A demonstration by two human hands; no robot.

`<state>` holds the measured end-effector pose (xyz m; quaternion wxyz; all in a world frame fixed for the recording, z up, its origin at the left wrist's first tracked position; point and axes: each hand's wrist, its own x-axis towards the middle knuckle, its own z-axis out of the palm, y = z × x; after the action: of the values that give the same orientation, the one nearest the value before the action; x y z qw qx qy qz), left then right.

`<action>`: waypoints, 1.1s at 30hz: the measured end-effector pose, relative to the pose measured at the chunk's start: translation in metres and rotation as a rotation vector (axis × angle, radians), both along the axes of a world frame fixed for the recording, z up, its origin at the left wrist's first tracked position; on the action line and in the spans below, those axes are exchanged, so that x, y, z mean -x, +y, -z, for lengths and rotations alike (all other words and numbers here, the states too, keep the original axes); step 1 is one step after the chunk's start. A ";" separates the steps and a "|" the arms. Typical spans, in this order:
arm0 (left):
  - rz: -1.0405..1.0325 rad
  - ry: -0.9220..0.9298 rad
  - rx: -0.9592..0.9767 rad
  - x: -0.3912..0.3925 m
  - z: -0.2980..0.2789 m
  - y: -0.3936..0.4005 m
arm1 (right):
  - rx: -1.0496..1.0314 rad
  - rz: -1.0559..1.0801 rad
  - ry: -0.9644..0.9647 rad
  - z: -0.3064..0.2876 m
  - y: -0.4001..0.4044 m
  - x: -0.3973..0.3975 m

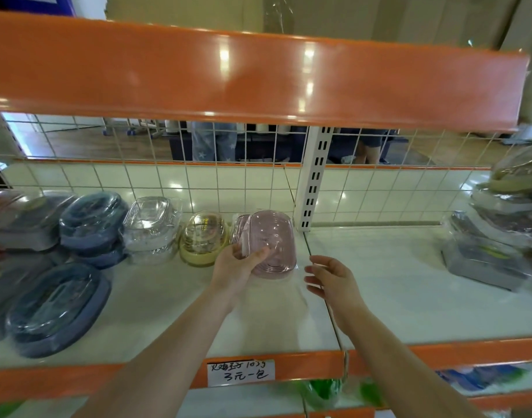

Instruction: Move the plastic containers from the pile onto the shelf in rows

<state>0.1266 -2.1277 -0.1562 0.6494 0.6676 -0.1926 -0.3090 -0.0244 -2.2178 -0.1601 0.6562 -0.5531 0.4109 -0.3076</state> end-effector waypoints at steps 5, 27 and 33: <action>0.077 -0.090 0.008 -0.012 -0.005 0.011 | 0.029 0.032 0.006 -0.004 -0.004 -0.005; 0.057 -0.093 -0.078 -0.035 -0.021 0.031 | -0.014 -0.148 -0.007 -0.022 -0.005 -0.025; -0.005 -0.336 -0.309 -0.045 -0.003 0.035 | -0.150 -0.045 -0.113 -0.014 -0.007 -0.032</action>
<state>0.1718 -2.0925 -0.1530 0.4988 0.8018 -0.2469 -0.2177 0.0080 -2.2250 -0.1459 0.7246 -0.4933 0.3825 -0.2920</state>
